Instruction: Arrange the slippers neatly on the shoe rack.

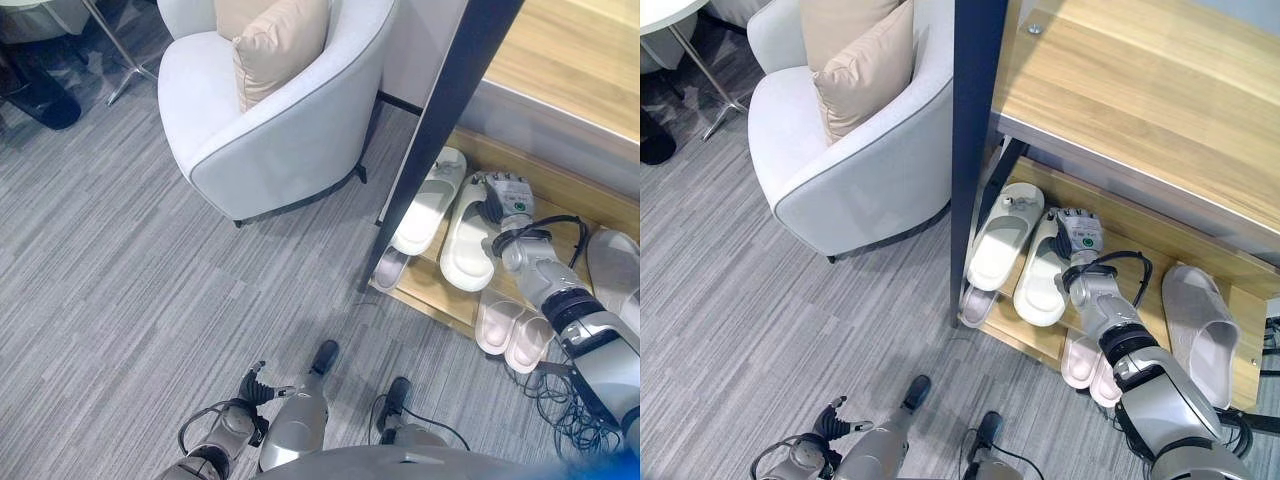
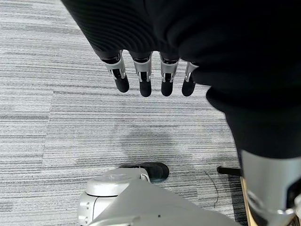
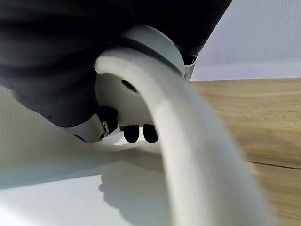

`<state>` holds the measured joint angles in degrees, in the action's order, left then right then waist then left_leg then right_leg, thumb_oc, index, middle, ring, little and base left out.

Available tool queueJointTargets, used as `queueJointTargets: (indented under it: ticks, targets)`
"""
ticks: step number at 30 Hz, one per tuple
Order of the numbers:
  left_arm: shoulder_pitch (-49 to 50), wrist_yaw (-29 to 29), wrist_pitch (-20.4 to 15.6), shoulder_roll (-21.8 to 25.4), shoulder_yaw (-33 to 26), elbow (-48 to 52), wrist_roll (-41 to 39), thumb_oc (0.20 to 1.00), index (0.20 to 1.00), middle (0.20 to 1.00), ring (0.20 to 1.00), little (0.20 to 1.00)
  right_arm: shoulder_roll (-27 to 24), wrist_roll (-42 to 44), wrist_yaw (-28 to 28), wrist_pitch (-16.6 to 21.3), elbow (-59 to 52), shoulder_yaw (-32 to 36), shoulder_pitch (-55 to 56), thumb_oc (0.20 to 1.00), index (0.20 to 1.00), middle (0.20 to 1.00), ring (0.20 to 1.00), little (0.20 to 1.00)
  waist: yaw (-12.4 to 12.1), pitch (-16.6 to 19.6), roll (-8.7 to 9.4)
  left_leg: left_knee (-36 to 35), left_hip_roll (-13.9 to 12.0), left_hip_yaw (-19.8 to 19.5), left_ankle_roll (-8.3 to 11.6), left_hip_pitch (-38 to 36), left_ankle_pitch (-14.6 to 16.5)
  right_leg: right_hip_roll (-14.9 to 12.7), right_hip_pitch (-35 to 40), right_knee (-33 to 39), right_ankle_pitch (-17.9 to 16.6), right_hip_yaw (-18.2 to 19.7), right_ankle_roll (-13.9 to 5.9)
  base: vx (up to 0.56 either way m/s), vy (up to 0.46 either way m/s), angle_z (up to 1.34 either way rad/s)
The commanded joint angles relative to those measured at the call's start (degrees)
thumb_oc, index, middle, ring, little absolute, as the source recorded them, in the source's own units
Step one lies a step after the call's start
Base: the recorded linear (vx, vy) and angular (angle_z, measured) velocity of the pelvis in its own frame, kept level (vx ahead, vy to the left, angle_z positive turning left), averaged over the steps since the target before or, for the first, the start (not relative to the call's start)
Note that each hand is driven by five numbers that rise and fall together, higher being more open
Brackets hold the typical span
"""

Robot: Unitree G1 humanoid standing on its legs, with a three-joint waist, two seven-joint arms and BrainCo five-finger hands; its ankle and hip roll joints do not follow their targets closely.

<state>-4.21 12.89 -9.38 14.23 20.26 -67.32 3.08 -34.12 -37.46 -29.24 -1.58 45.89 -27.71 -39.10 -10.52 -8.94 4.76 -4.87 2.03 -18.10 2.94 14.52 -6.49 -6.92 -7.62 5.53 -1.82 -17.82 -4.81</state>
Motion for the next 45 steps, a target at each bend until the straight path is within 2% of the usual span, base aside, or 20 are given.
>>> queueJointTargets:
  ticks: [1,19,23,25,34,39,42,45]
  targets:
    - [-2.2,0.4,-0.8,-3.4,3.0,-3.9,-0.7,1.0,1.0,1.0,1.0,1.0,-1.9,3.4,-1.2,-0.3,0.0,-0.7,-4.5,1.0,1.0,1.0,1.0,1.0,-1.2,-1.4,0.86,-0.1,0.5,2.1,0.52,-1.9,4.8,-2.3,3.0,-0.5,1.6,-2.9,-4.0,0.0,0.0,0.0]
    - [-0.6,-0.2,0.0,-3.7,2.0,-4.2,-0.5,1.0,1.0,1.0,1.0,1.0,0.8,7.3,-0.4,1.0,-4.2,3.3,3.1,1.0,1.0,1.0,1.0,1.0,-0.3,-0.5,0.56,-0.1,0.1,2.6,0.19,-3.5,5.5,-2.1,4.2,-0.5,2.0,-2.7,-3.67,0.0,0.0,0.0]
    - [-2.3,-0.3,0.2,-3.9,0.8,-5.2,-1.2,1.0,1.0,1.0,1.0,1.0,0.7,7.2,0.8,1.6,-10.2,4.4,5.8,1.0,1.0,1.0,1.0,1.0,1.1,0.0,0.59,-0.1,-0.2,3.1,0.13,-4.0,6.0,-2.0,4.3,-0.5,2.2,-2.2,-3.67,0.0,0.0,0.0]
    - [-1.1,0.0,0.5,-4.2,0.7,-6.0,-1.7,1.0,1.0,1.0,1.0,1.0,1.0,8.4,-0.1,1.6,-8.7,5.4,6.7,1.0,1.0,1.0,1.0,1.0,0.7,0.5,0.59,-0.1,-0.1,2.8,0.02,-4.2,6.2,-1.9,4.6,-0.5,2.4,-2.5,-3.57,0.01,-0.005,-0.02]
    - [0.7,-0.8,1.0,-3.7,-1.8,-6.5,-2.1,1.0,1.0,1.0,1.0,1.0,1.1,9.8,-2.9,3.5,-15.1,10.6,12.2,1.0,1.0,1.0,1.0,1.0,0.6,1.3,0.29,-0.1,0.0,2.8,-0.13,-4.7,6.4,-1.9,5.1,-0.5,2.6,-2.6,-3.48,0.0,0.0,0.0]
    - [1.8,-1.2,1.2,-3.8,-2.7,-7.2,-1.3,1.0,1.0,1.0,1.0,1.0,1.5,13.2,-3.6,6.1,-18.5,14.0,15.2,1.0,1.0,1.0,1.0,1.0,0.7,1.7,-0.36,-0.1,0.0,3.1,-0.25,-5.2,6.6,-2.0,5.4,-0.5,2.7,-2.4,-3.51,0.0,0.0,0.0]
    - [2.9,-1.9,1.7,-3.5,-3.6,-8.3,-0.6,1.0,1.0,1.0,1.0,1.0,1.8,18.9,-1.4,9.9,-22.3,16.3,17.2,1.0,1.0,1.0,1.0,1.0,1.0,2.4,-0.6,-0.1,-0.1,3.5,-0.38,-6.1,6.8,-1.9,6.2,-0.5,2.9,-2.1,-3.46,0.0,0.0,0.0]
    - [3.3,-2.3,1.8,-3.5,-4.0,-8.7,-0.4,1.0,1.0,1.0,1.0,1.0,2.5,22.5,0.0,11.5,-23.1,17.7,18.5,1.0,1.0,1.0,1.0,1.0,1.2,2.8,-0.71,-0.1,-0.1,3.7,-0.45,-6.7,6.9,-1.9,6.7,-0.5,3.0,-2.1,-3.4,0.0,0.0,0.0]
